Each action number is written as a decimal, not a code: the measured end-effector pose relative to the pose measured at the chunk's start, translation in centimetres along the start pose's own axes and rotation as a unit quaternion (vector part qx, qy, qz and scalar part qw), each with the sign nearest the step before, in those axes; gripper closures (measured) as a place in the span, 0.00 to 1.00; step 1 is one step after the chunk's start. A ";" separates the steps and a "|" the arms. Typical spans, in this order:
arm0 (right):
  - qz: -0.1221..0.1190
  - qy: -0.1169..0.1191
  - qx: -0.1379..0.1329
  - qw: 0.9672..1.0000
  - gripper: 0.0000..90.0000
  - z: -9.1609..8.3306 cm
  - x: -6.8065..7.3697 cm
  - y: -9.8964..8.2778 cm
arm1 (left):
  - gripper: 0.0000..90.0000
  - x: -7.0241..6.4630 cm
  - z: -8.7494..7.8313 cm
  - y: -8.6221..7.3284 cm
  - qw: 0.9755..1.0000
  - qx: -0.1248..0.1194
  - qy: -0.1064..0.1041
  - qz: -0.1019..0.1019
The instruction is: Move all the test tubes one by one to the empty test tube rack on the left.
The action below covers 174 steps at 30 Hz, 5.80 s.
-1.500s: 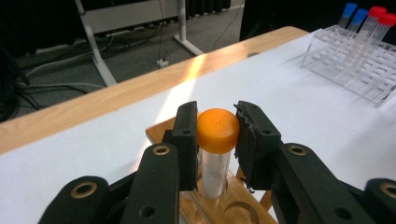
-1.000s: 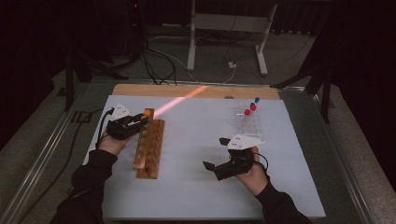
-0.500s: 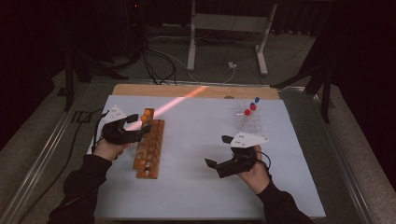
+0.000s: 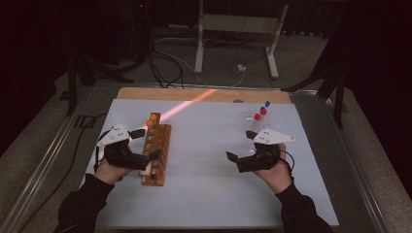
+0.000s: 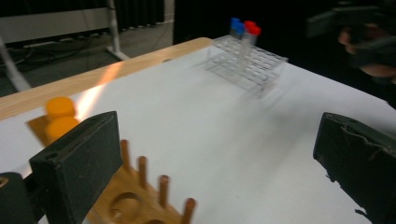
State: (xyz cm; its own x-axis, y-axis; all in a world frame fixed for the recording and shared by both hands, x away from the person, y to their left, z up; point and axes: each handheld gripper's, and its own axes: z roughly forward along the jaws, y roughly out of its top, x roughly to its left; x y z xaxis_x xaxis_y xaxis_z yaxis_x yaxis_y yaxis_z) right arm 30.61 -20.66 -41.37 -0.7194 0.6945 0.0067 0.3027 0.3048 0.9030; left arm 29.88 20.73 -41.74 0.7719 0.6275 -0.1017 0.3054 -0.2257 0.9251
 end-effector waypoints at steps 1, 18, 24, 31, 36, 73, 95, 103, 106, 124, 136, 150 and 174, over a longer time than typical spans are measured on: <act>0.001 -0.005 0.001 1.000 0.00 0.0 -0.3 0.0 | 0.02 -0.2 -0.1 -0.1 1.000 -0.002 -0.006 -0.001; 0.054 -0.107 0.022 0.993 0.21 -0.2 -6.5 -2.3 | 0.02 -2.2 0.2 -0.3 1.000 0.000 -0.029 0.012; 0.062 -0.131 0.047 0.988 0.42 1.0 -8.1 -2.8 | 0.02 -2.2 0.2 -0.4 0.999 0.000 -0.030 0.012; 0.080 -0.149 0.064 0.983 0.54 2.4 -9.6 -3.0 | 0.02 -2.2 0.2 -0.4 0.999 -0.001 -0.030 0.013; 0.090 -0.152 0.070 0.982 0.59 3.3 -10.5 -3.1 | 0.02 -2.2 0.2 -0.3 0.999 -0.001 -0.030 0.014; 0.063 -0.166 0.033 0.984 0.83 2.4 -10.8 -0.7 | 0.02 -2.3 0.1 -0.2 0.999 -0.003 -0.033 0.017; 0.020 -0.047 0.041 0.998 0.83 2.5 -4.5 -0.7 | 0.02 -3.8 2.2 0.8 0.997 0.009 -0.067 0.036; 0.000 0.013 0.054 0.998 0.83 3.3 -0.9 -0.9 | 0.02 -4.5 3.3 1.2 0.996 0.017 -0.082 0.042; -0.008 0.032 0.061 0.998 0.83 3.4 0.3 -0.9 | 0.02 -4.8 3.8 1.4 0.995 0.019 -0.086 0.044; -0.041 0.094 0.072 0.992 0.83 3.2 4.4 -0.5 | 0.03 -6.9 6.5 2.4 0.991 0.017 -0.117 0.061; -0.050 0.111 0.073 0.990 0.83 3.1 5.4 -0.3 | 0.11 -8.1 7.6 2.5 0.988 0.011 -0.132 0.074; -0.055 0.125 0.079 0.988 0.83 3.4 6.0 -0.2 | 0.50 -8.6 8.4 2.1 0.986 0.009 -0.139 0.092; -0.049 0.127 0.071 0.988 0.81 3.1 5.9 0.0 | 0.79 -8.5 9.1 2.7 0.988 0.005 -0.123 0.094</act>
State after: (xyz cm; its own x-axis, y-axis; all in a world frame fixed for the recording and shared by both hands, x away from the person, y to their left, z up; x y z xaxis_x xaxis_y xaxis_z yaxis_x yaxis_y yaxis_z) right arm 28.29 -14.53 -42.68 -0.8781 0.4763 0.0457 0.2949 0.4634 0.8356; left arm 29.18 8.05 -41.73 0.9276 0.3732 -0.0151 0.1474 -0.3288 0.9328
